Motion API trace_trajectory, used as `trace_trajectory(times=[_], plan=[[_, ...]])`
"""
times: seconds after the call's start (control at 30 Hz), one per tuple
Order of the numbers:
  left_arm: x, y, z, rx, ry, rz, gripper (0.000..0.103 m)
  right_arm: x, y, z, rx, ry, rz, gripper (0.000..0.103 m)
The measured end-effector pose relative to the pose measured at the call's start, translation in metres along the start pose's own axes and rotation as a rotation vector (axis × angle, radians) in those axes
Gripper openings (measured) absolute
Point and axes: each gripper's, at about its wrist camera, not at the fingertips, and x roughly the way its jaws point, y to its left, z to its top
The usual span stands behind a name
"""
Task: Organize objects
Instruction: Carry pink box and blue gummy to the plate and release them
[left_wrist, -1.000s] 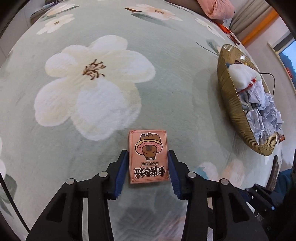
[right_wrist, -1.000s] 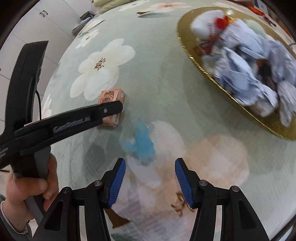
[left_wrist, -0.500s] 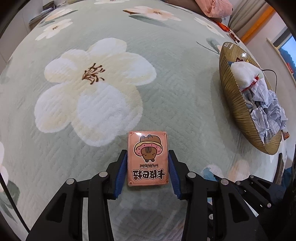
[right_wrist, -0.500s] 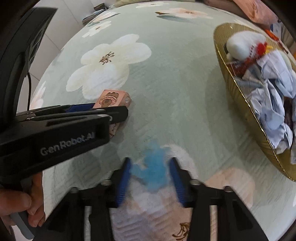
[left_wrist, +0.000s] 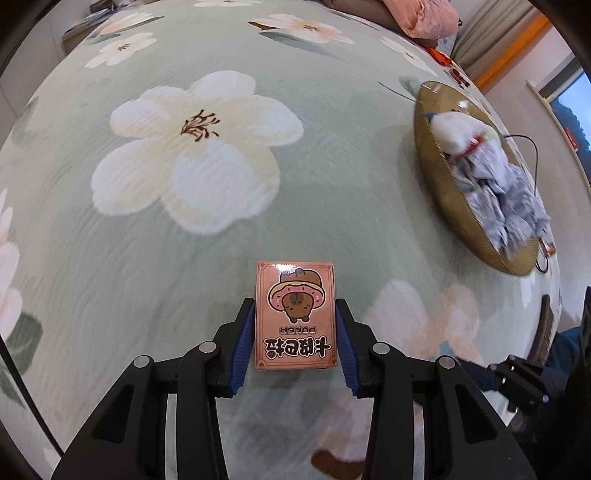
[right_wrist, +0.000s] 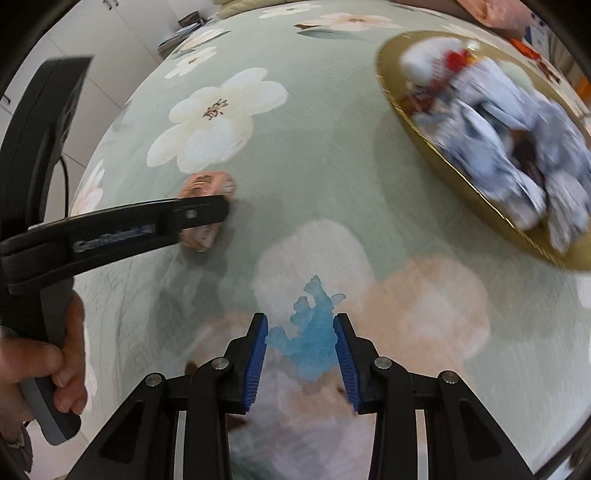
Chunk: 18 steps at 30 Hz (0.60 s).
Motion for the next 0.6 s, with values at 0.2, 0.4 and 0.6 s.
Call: trace_trajectory(times=[0.2,0.4,0.6], plan=[[-0.029,-0.018,-0.005,0.014,-0.018,-0.034,0.038,-0.036,-0.019,-0.016,0.069,-0.012,0.009,0.036],[-0.063,-0.046,0.027,0.044,-0.134,-0.057,0.038,-0.087,-0.039,-0.019,0.119,-0.08,-0.036,0.036],[-0.1,-0.083,0.08,0.09,-0.283,-0.103,0.038,-0.15,-0.079,0.007,0.172,-0.222,-0.092,0.036]])
